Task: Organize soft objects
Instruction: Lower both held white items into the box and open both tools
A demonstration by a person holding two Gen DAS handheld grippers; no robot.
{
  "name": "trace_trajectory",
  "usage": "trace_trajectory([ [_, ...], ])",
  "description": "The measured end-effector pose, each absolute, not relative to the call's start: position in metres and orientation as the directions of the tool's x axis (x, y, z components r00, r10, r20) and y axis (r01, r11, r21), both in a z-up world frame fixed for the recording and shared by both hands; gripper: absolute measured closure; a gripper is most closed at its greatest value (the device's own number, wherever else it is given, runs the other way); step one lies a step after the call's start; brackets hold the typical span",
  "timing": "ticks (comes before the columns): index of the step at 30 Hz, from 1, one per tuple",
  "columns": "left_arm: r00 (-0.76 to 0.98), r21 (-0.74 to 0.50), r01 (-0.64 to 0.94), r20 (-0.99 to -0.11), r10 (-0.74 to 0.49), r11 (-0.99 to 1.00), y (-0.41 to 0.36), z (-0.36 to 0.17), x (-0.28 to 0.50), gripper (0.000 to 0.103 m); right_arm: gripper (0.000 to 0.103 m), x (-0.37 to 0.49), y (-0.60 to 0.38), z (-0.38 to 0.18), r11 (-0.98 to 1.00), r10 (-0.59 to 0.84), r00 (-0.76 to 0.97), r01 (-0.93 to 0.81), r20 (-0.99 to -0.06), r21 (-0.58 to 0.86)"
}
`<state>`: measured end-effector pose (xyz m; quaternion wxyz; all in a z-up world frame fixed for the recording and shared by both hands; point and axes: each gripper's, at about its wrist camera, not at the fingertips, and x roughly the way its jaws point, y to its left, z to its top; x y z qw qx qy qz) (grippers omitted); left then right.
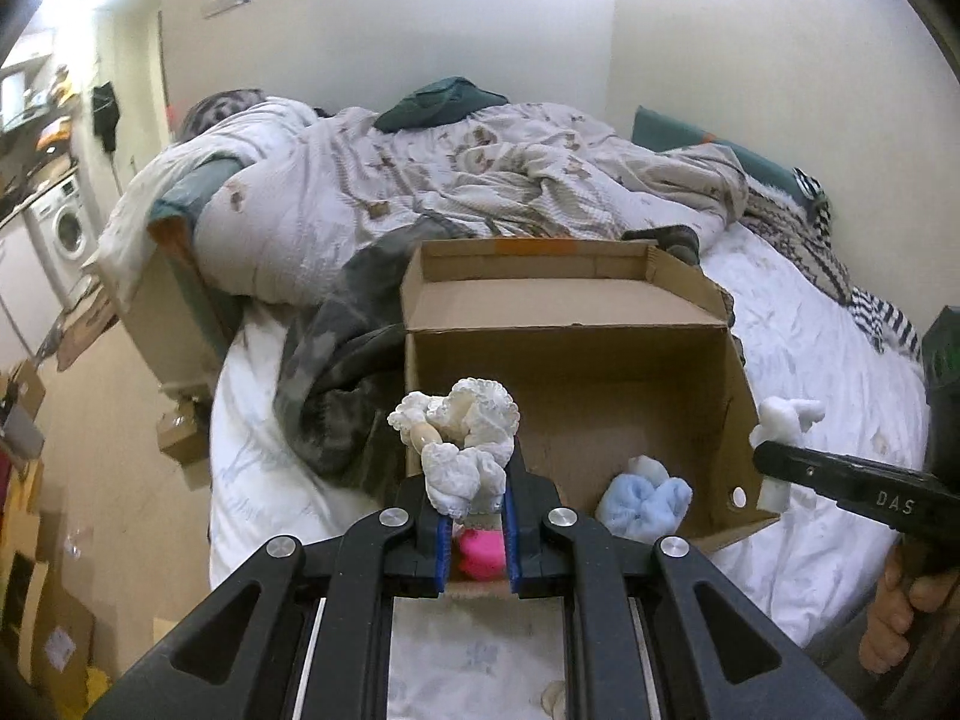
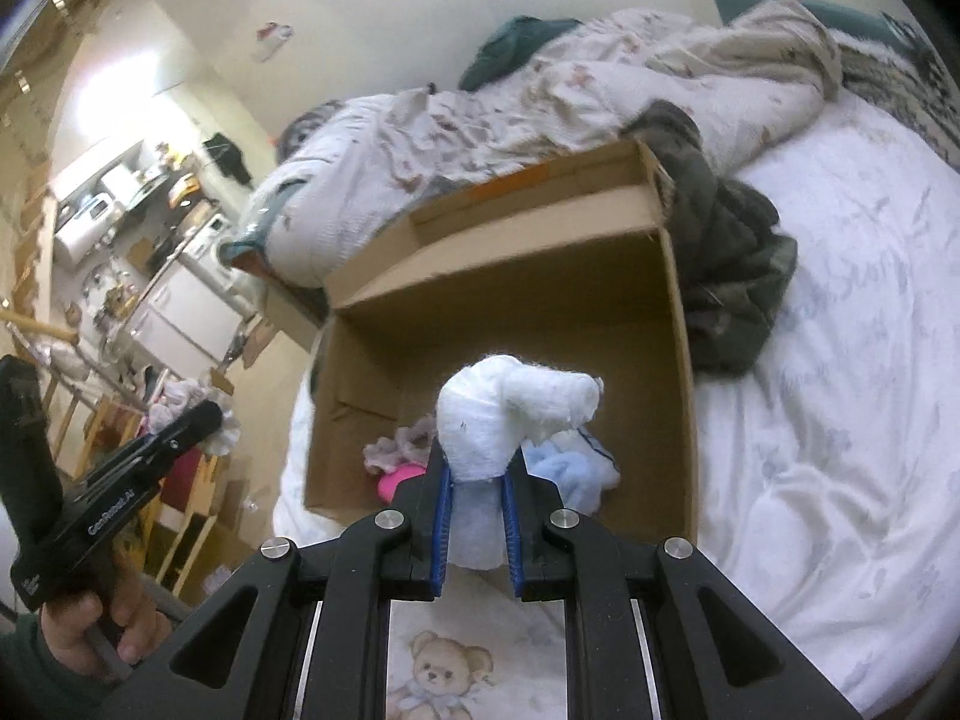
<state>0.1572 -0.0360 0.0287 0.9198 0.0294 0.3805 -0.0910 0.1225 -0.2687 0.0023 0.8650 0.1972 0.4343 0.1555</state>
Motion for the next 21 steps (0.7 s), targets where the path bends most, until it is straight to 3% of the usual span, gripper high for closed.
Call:
trace_trajectory([
  [5, 0.725, -0.008, 0.204, -0.671, -0.156, 0.979, -0.038, 0.004, 0.161, 0.091, 0.086, 0.133, -0.27, -0.012, 0.875, 0.43, 0.555, -0.062, -0.712, 0.48],
  [11, 0.664, -0.068, 0.16, -0.73, -0.158, 0.985, -0.034, -0.026, 0.177, 0.091, 0.086, 0.141, -0.269, -0.031, 0.874, 0.426, 0.519, -0.024, -0.741, 0.486],
  [21, 0.582, -0.129, 0.221, -0.778, -0.237, 0.967, -0.055, -0.041, 0.191, 0.09, 0.086, 0.153, -0.244, -0.044, 0.887, 0.436, 0.466, -0.081, -0.77, 0.454],
])
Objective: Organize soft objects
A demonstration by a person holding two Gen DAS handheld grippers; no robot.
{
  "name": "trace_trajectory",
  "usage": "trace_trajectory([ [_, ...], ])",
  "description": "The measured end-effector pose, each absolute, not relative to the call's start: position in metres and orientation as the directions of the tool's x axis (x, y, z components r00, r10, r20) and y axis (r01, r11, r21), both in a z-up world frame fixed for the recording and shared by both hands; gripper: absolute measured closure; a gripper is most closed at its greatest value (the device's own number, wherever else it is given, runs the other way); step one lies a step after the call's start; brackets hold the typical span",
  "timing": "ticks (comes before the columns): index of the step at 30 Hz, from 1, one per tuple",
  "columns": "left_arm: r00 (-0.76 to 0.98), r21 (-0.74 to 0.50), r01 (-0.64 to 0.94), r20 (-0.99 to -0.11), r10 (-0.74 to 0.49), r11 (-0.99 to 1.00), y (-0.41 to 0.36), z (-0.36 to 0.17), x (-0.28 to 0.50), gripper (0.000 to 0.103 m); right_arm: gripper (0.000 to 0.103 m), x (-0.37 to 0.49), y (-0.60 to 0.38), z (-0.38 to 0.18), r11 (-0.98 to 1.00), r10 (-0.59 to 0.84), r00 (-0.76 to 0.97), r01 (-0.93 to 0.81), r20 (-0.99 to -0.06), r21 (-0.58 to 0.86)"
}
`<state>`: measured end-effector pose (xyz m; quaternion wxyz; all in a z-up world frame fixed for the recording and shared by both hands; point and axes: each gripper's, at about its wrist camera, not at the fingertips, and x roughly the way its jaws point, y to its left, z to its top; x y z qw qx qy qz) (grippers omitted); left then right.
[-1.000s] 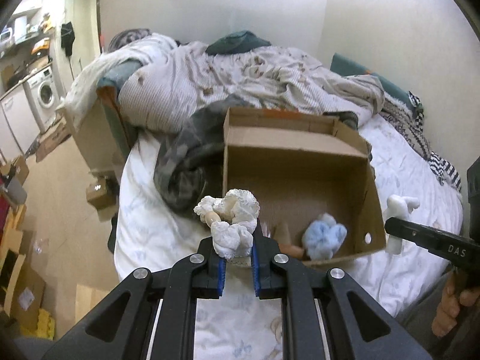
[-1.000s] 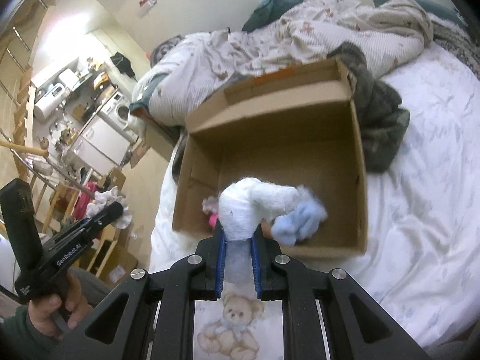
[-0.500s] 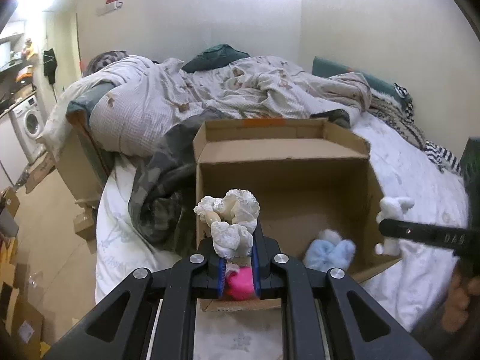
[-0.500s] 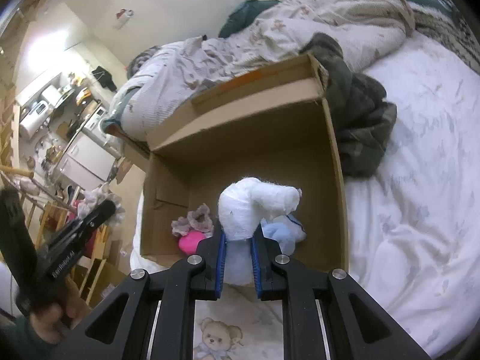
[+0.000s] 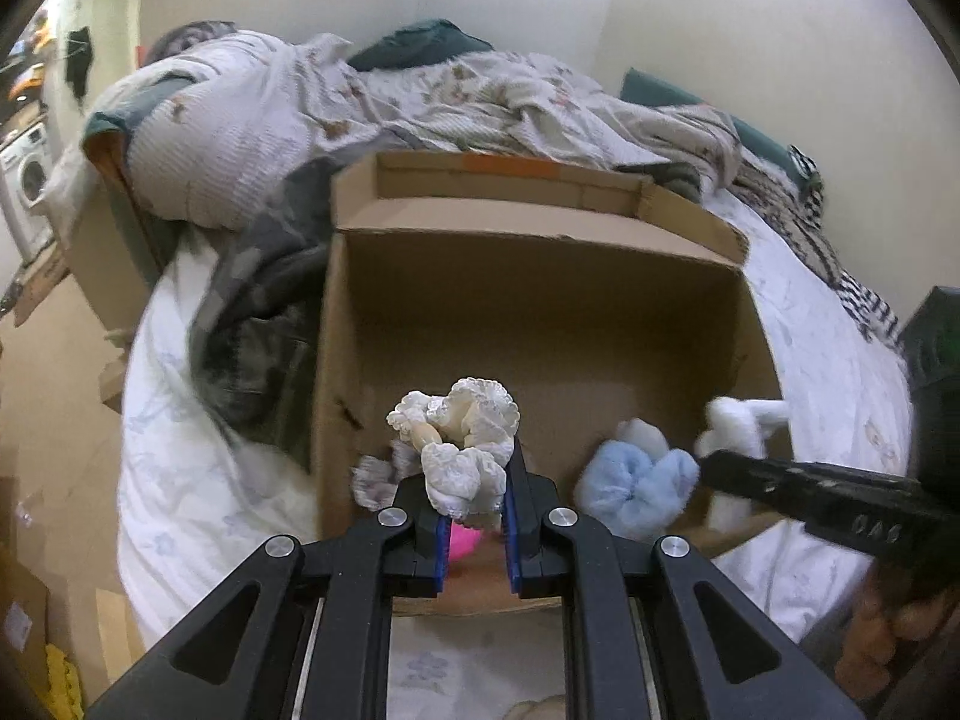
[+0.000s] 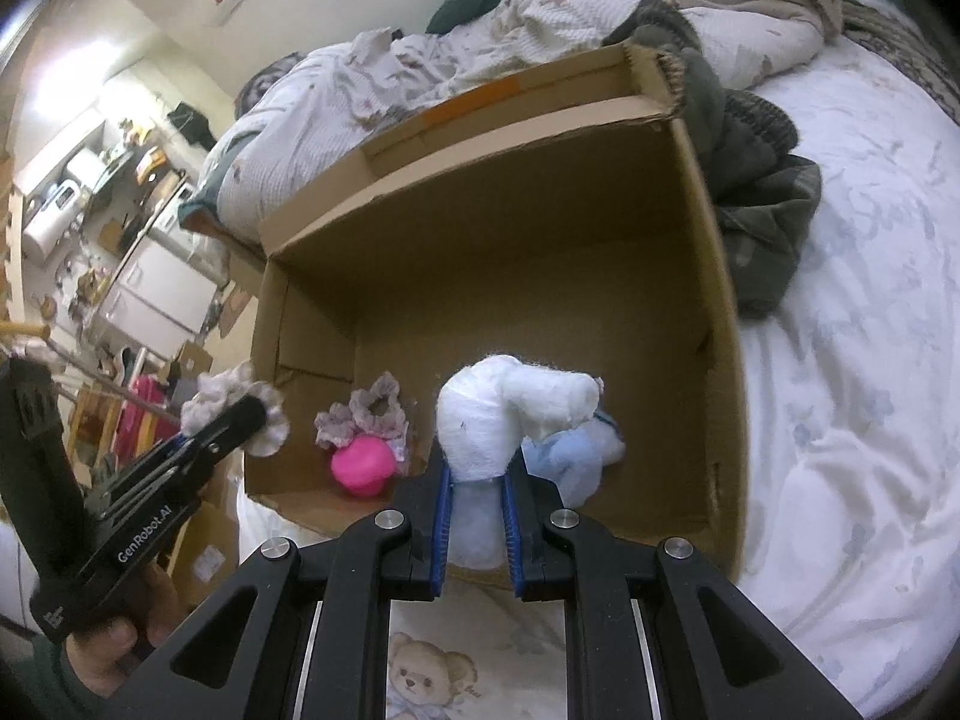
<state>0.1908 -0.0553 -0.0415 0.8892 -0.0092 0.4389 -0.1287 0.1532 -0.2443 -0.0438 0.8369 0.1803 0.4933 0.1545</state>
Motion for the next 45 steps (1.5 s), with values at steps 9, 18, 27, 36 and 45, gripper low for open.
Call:
trace_trajectory([
  [9, 0.531, -0.14, 0.22, -0.813, -0.239, 0.965, -0.063, -0.054, 0.197, 0.09, 0.086, 0.159, -0.229, -0.055, 0.907, 0.408, 0.45, -0.1, -0.794, 0.41],
  [18, 0.53, -0.133, 0.189, -0.82, -0.215, 0.973, -0.059, -0.056, 0.197, 0.068, 0.085, 0.164, -0.228, -0.059, 0.897, 0.423, 0.453, -0.086, -0.785, 0.434],
  [27, 0.582, -0.131, 0.166, -0.787, -0.205, 0.977, -0.054, -0.043, 0.19, 0.043, 0.031, 0.158, -0.243, -0.049, 0.886, 0.409, 0.516, -0.026, -0.753, 0.463],
  [36, 0.665, -0.012, 0.078, -0.745, -0.061, 0.997, -0.039, -0.023, 0.179, 0.042, 0.0, 0.142, -0.245, -0.023, 0.904, 0.349, 0.62, -0.027, -0.702, 0.426],
  [45, 0.708, -0.049, 0.071, -0.701, -0.085, 0.996, -0.019, 0.002, 0.153, 0.017, 0.0, 0.117, -0.247, 0.0, 0.928, 0.291, 0.679, -0.029, -0.674, 0.371],
])
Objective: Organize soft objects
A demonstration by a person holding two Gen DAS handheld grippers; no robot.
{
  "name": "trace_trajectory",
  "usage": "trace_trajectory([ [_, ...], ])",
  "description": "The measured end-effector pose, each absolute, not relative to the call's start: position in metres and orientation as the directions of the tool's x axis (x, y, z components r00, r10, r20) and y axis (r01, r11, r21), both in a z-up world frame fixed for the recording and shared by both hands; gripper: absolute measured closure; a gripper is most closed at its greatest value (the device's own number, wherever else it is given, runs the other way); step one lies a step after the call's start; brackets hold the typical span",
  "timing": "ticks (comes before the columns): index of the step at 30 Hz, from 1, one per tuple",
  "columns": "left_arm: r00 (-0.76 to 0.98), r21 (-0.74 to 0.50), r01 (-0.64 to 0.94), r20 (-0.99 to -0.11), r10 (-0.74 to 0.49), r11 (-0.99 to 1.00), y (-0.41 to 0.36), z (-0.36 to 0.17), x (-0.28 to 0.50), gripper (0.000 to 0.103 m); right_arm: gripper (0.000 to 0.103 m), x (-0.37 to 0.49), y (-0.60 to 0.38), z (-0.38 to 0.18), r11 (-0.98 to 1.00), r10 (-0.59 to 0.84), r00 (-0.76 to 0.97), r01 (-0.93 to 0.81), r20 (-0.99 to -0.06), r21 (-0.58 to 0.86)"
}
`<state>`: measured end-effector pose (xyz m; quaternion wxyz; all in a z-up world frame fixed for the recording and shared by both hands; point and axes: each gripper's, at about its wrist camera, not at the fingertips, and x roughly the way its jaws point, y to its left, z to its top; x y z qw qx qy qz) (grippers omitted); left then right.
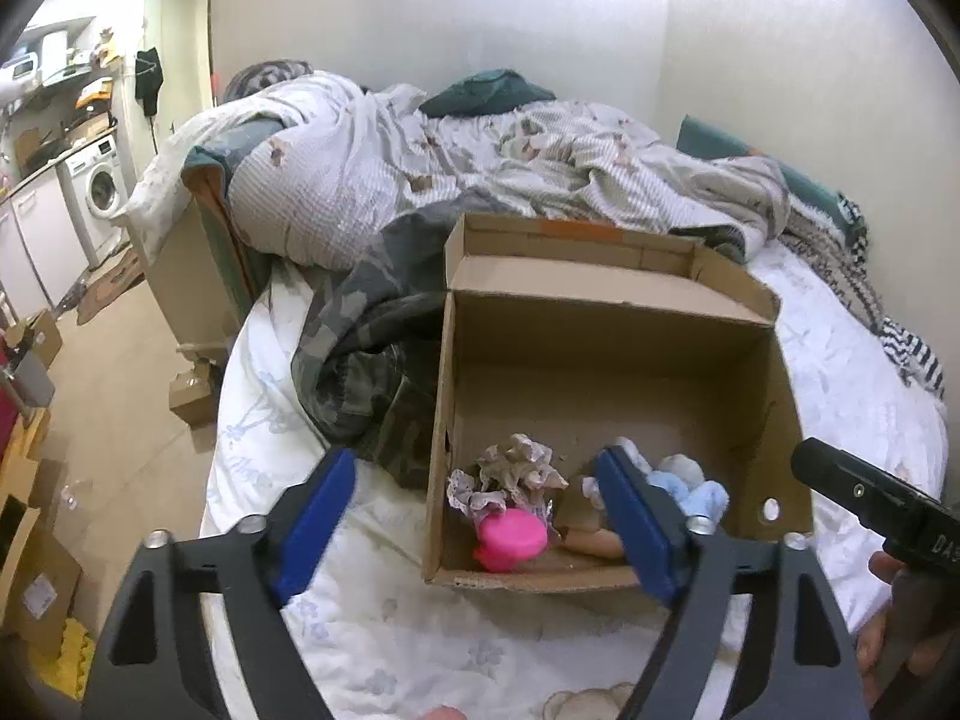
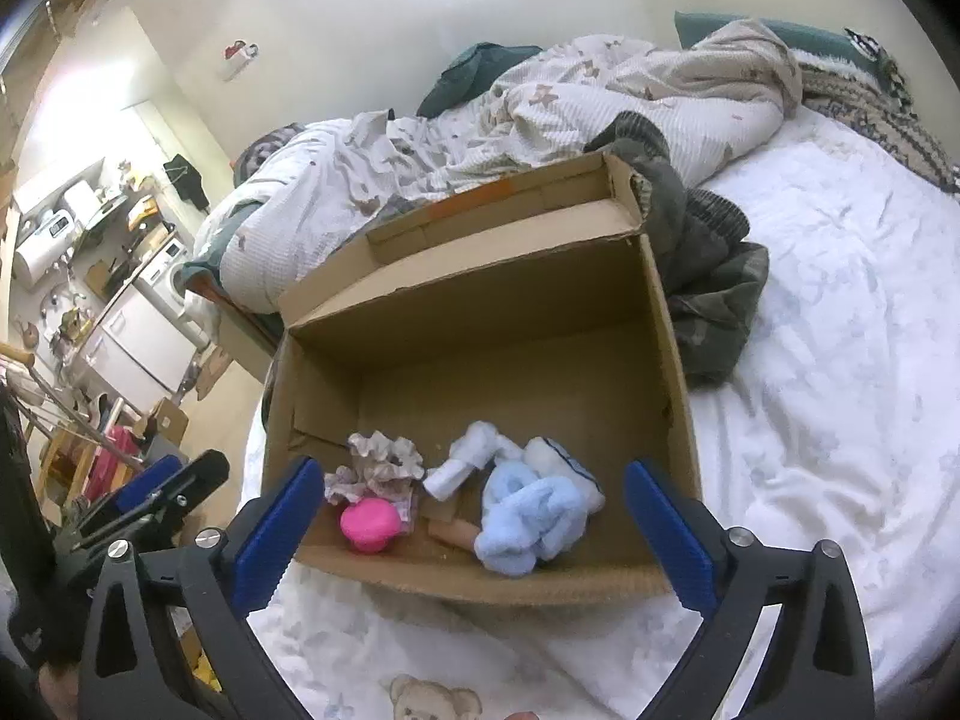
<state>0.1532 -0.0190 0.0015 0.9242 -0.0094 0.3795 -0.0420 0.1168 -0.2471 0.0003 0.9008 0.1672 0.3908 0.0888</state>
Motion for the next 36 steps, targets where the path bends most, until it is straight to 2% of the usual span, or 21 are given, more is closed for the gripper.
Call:
trace_trajectory([
  [3, 0.728, -0.036, 0.073, -0.681, -0.078, 0.997, -0.014, 0.01, 0.139, 0.014, 0.0, 0.103, -0.245, 0.01, 0.946, 0.258, 0.705, -0.047, -0.66, 0.32],
  [11, 0.73, -0.051, 0.067, -0.679, -0.084, 0.996, -0.005, 0.017, 0.11, 0.0, 0.0, 0.079, -0.243, 0.004, 0.949, 0.253, 0.684, -0.039, -0.685, 0.312],
  [15, 0.737, -0.003, 0.084, -0.673, -0.064, 0.996, -0.01, 0.017, 0.101, 0.0, 0.0, 0.072, -0.236, 0.001, 0.947, 0.266, 0.675, -0.048, -0.689, 0.318],
  [36, 0.696, -0.033, 0.09, -0.713, -0.086, 0.995, -0.011, 0.003, 0.109, 0.0, 0.0, 0.075, -0.219, -0.009, 0.969, 0.218, 0.66, -0.06, -0.719, 0.239],
])
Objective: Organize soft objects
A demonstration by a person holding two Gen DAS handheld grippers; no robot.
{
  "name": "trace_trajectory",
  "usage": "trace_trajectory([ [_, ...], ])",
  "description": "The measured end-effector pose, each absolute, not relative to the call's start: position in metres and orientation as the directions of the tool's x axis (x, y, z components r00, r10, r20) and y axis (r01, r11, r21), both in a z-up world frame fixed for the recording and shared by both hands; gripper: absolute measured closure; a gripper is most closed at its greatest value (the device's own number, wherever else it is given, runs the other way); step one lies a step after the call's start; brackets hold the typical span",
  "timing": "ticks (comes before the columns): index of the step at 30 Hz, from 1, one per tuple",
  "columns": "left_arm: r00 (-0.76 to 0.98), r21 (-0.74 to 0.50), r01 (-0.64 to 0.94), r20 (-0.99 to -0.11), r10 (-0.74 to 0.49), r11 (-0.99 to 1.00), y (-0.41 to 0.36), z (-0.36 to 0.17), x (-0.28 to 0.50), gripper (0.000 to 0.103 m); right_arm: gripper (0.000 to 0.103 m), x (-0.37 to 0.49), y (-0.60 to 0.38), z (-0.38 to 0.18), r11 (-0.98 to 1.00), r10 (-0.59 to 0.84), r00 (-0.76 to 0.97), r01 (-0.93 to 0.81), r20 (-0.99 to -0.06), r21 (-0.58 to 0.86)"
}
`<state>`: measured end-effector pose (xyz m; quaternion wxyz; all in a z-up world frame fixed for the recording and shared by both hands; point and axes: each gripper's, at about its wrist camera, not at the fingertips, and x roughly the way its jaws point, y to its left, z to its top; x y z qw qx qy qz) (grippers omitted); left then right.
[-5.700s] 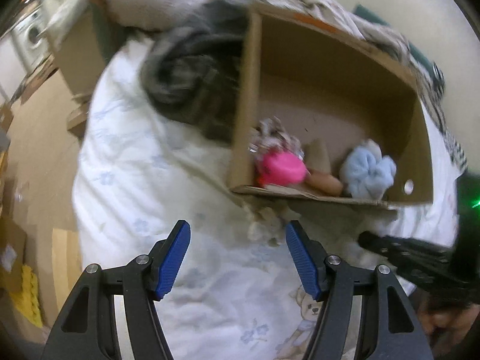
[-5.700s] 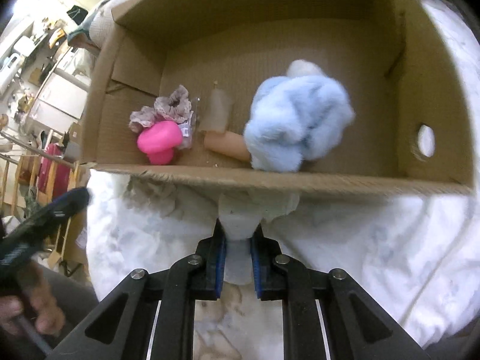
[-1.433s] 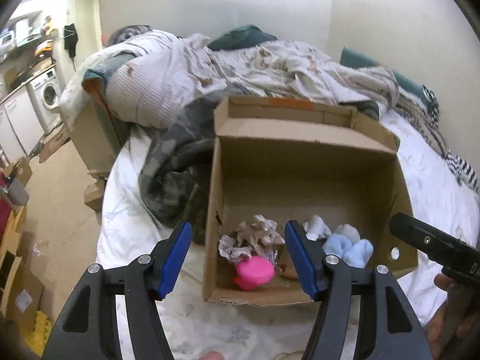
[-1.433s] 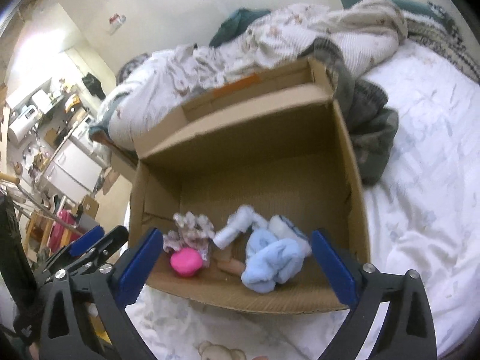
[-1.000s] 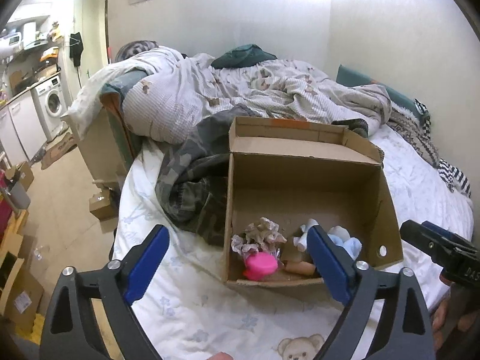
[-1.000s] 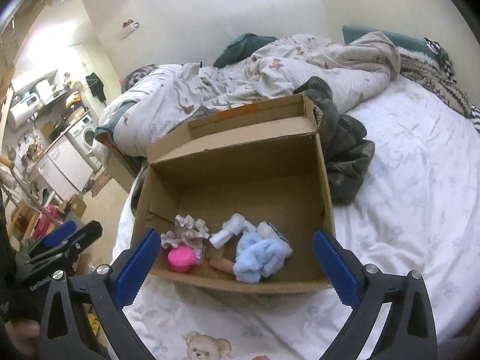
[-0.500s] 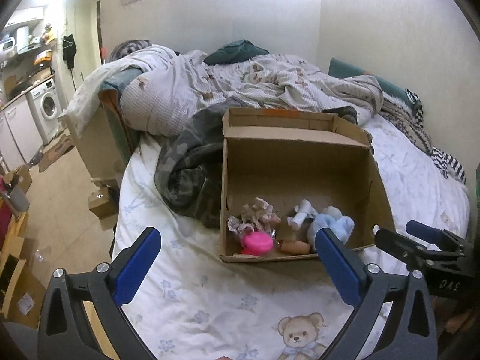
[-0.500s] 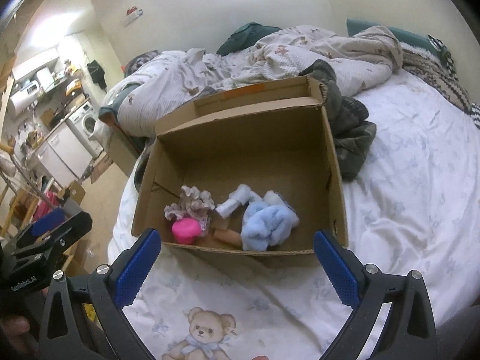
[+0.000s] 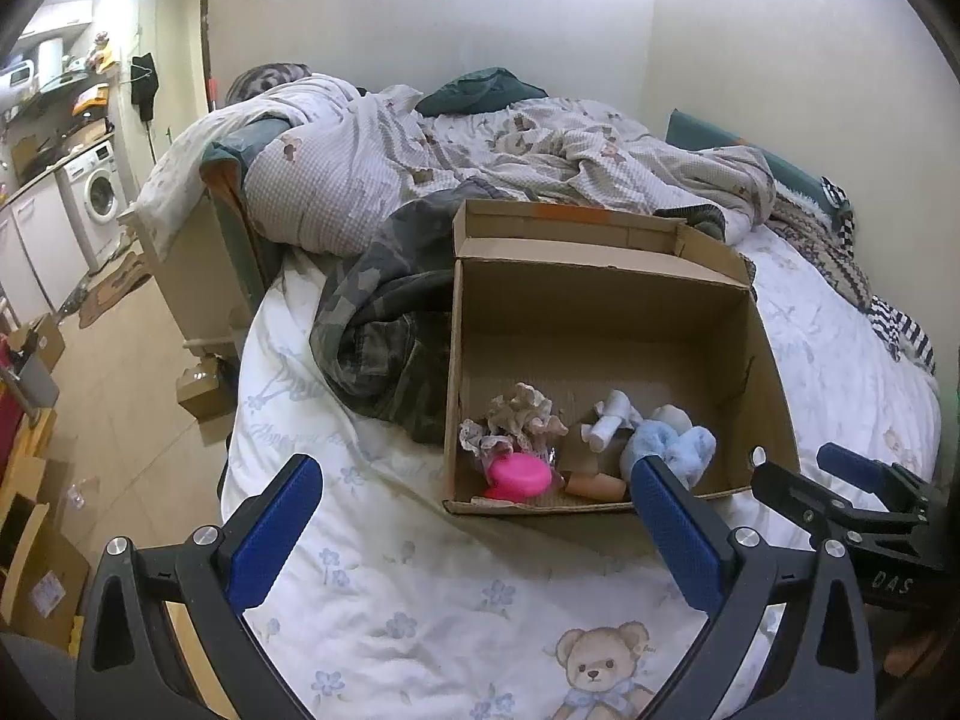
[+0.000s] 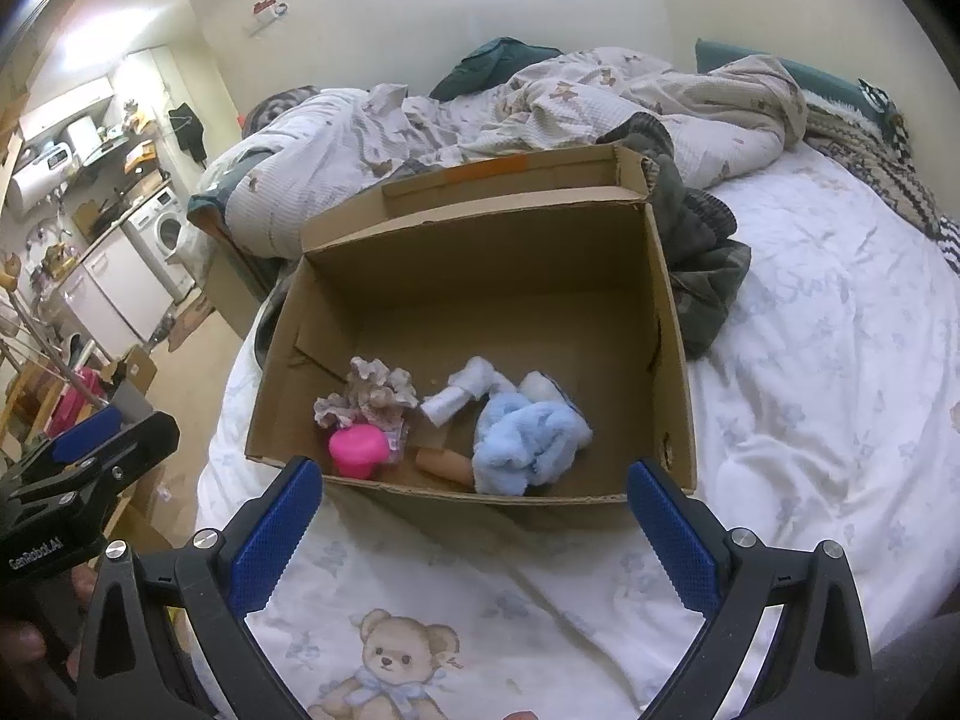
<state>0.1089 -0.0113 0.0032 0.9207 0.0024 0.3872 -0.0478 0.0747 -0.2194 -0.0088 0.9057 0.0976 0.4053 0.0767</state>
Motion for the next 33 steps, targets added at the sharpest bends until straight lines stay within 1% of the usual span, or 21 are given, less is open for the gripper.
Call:
trace_trajectory([
  [5, 0.699, -0.014, 0.097, -0.711, -0.078, 0.995, -0.0147, 0.0019, 0.1061, 0.0, 0.0, 0.0736, -0.2185, -0.0074, 0.972, 0.207, 0.668, -0.059, -0.715, 0.226],
  [33, 0.698, -0.028, 0.091, -0.712, -0.083, 0.996, -0.0147, 0.003, 0.1068, 0.0, 0.0, 0.0745, -0.2229, -0.0001, 0.971, 0.202, 0.686, -0.049, -0.699, 0.233],
])
